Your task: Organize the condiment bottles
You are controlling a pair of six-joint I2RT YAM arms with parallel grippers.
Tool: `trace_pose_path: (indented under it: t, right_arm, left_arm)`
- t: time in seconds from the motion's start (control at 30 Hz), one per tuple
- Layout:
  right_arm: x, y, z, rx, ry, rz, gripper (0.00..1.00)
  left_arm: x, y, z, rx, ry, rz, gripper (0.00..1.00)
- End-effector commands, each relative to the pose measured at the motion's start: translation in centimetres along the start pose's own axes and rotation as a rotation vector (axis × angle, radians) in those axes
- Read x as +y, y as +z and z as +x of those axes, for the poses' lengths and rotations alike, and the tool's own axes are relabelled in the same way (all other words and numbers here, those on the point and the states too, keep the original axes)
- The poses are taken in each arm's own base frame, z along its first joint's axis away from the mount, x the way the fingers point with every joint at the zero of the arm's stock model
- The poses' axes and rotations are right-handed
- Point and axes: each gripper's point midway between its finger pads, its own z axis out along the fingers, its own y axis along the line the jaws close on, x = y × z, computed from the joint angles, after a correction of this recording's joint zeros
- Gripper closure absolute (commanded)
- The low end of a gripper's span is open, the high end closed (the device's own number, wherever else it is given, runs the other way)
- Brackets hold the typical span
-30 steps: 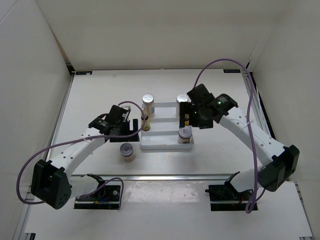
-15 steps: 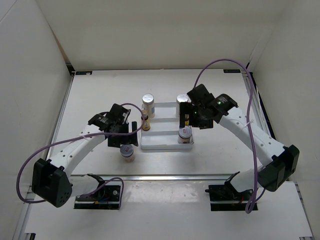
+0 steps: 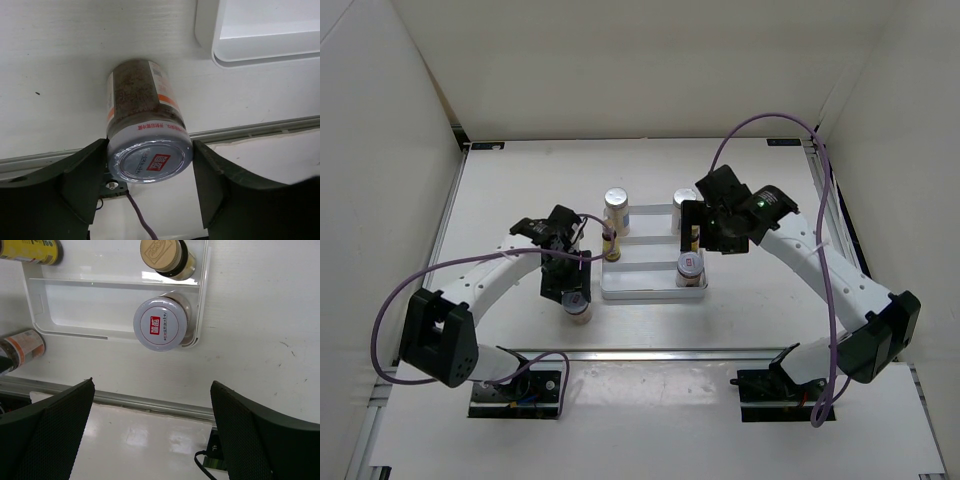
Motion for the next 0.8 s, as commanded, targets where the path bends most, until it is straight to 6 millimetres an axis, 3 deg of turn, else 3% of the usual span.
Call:
trace_pose_path:
  t: [0.0,0.17,0.23,0.4,0.6,0.7,0.77]
  right_arm:
    - [-0.2,-1.5,-1.2,-0.051,-0.004,-0.002,0.00]
    - [-0.6,-1.7,-1.2,-0.054,-0.005,0.021,0.00]
    - [-0.9,-2.4,-1.8,-0.078,-0.004,0.024,0.00]
    - [-1.3,-3.3,-2.1,-0.106,-0.009,0.032,0.00]
    - [-2.0,-3.3,-2.5,-0.114,0.008,0.050,0.00]
    - [-2.0,-3.3,-2.5,-0.114,0.008,0.050,0.00]
    - [-2.2,-3.2,-2.6,-0.116,0.016,0.055,0.00]
  left_arm:
    - [-0.7,-0.7,-0.6,-0.008,0.026,0.034,0.28]
    - [-0.9,-0.9,-0.9,-0.016,0.027,0.038,0.48]
    - [-0.8,-0.9,-0.7,-0.008,0.035,0.034,0.60]
    - [-2.1,-3.4,-2.5,-0.072,0.056,0.075,0.77]
    - [-4.9,-9.3,-5.8,-0.201,0.105,0.128,0.85]
    - [-6.7,-10.9,-7.3,-0.241,0.156,0.164,0.85]
    - [-7.5,-10.6,-8.1,-0.232,0.177,0.163,0.85]
